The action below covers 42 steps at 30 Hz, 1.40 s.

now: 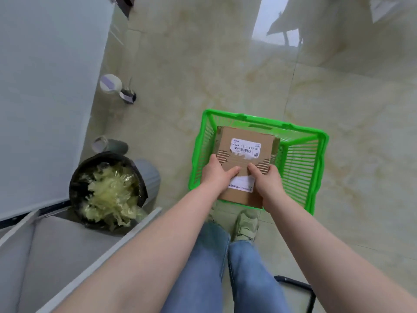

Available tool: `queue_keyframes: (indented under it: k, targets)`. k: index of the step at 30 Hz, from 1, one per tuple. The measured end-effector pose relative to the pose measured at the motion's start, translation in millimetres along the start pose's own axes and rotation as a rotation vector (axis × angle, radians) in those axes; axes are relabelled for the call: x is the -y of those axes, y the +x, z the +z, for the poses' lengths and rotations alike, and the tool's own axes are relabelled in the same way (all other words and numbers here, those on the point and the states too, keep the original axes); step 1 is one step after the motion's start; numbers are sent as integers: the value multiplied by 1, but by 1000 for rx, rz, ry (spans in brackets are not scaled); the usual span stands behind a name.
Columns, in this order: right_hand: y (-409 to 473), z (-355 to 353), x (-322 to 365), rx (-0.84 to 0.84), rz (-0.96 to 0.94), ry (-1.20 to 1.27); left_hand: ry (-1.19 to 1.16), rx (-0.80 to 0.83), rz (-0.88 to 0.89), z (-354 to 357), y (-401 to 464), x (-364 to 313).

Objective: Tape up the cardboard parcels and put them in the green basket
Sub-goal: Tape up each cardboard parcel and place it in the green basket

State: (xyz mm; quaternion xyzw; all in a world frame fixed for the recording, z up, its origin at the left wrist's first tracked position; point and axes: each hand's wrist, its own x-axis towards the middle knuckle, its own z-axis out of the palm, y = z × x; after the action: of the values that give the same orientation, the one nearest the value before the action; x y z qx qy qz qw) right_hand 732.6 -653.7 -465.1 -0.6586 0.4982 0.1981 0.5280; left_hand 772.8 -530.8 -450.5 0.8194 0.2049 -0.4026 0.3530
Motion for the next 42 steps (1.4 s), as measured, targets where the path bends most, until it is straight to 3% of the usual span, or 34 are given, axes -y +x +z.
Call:
queue_keyframes:
  k: [7, 13, 23, 28, 30, 35, 42]
  targets:
    - [116, 77, -49, 34, -5, -33, 120, -58, -11, 32, 130, 56]
    - [169, 103, -64, 5, -55, -82, 98, -126, 42, 53, 185, 68]
    - [164, 103, -56, 30, -1, -174, 124, -160, -6, 53, 173, 61]
    - [128, 78, -29, -72, 24, -282, 46, -162, -55, 33, 135, 51]
    - [97, 68, -12, -10, -7, -202, -74, -144, -89, 18, 109, 48]
    - [-2, 44, 35, 345, -25, 34, -670, -102, -143, -27, 20, 37]
    - [-155, 18, 71, 682, -184, -170, -1182, -306, -185, -76, -173, 66]
